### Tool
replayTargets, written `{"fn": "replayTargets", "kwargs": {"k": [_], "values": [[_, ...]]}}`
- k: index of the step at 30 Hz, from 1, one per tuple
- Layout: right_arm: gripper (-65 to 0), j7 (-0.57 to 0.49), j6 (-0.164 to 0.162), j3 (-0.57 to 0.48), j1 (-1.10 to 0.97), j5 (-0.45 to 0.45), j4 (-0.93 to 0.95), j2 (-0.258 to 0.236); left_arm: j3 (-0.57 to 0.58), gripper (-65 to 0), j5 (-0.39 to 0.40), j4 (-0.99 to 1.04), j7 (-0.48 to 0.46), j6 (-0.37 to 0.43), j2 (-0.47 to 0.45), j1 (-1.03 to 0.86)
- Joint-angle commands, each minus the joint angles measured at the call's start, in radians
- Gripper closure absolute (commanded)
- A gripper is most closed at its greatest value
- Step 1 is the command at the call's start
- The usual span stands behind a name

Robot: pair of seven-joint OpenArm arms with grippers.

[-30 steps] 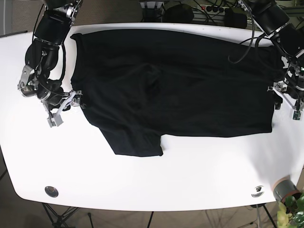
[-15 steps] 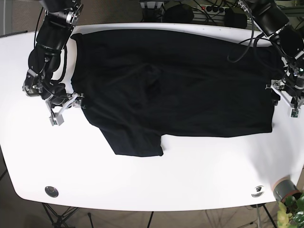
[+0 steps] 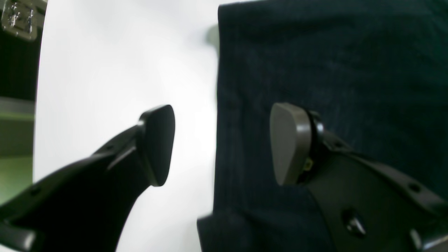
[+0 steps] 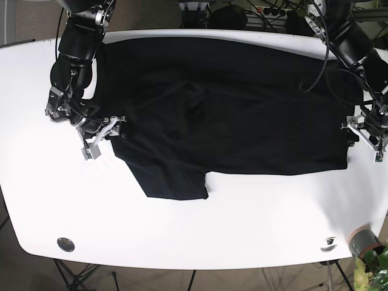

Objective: Fold the T-shirt properly
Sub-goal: 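Grasp the black shirt side edges with both grippers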

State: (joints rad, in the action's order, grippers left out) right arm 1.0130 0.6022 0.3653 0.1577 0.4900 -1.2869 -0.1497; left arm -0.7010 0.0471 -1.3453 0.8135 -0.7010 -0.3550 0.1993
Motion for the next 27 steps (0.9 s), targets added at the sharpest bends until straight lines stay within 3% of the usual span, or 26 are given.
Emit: {"fn": "replayTargets", "kwargs": {"k": [1, 4, 8, 11, 16, 23, 27], "values": [[-28.7, 0.007, -0.008, -0.001, 0.007, -0.021, -0.001, -0.008, -0.003, -40.3, 0.004, 0.068, -0.059, 0.047, -0.029, 0.059], [-16.5, 0.000, -0.009, -0.004, 0.007, -0.021, -0.001, -0.008, -0.003, -41.1, 0.004, 0.146, -0.127, 0.143, -0.029, 0.091], [-3.2, 0.000, -0.011, -0.005, 0.007, -0.024, -0.001, -0.008, -0.001, -48.1, 0.004, 0.243, -0.204, 0.257, -0.031, 0.130], [-2.9, 0.000, -0.011, -0.005, 0.007, -0.024, -0.003, -0.008, 0.007, -52.2, 0.004, 0.310, -0.219, 0.292, -0.031, 0.168], [-3.0, 0.002, -0.011, -0.005, 0.007, -0.023, -0.004, -0.008, 0.097, -52.6, 0.010, 0.384, -0.219, 0.298, -0.063, 0.185], [-3.0, 0.002, -0.011, -0.001, 0.007, -0.018, -0.003, -0.008, 0.139, -52.8, 0.012, 0.481, -0.219, 0.294, -0.071, 0.187], [-3.0, 0.002, -0.011, -0.001, 0.007, -0.017, -0.003, -0.008, 0.163, -52.8, 0.012, 0.525, -0.219, 0.249, -0.068, 0.187]]}}
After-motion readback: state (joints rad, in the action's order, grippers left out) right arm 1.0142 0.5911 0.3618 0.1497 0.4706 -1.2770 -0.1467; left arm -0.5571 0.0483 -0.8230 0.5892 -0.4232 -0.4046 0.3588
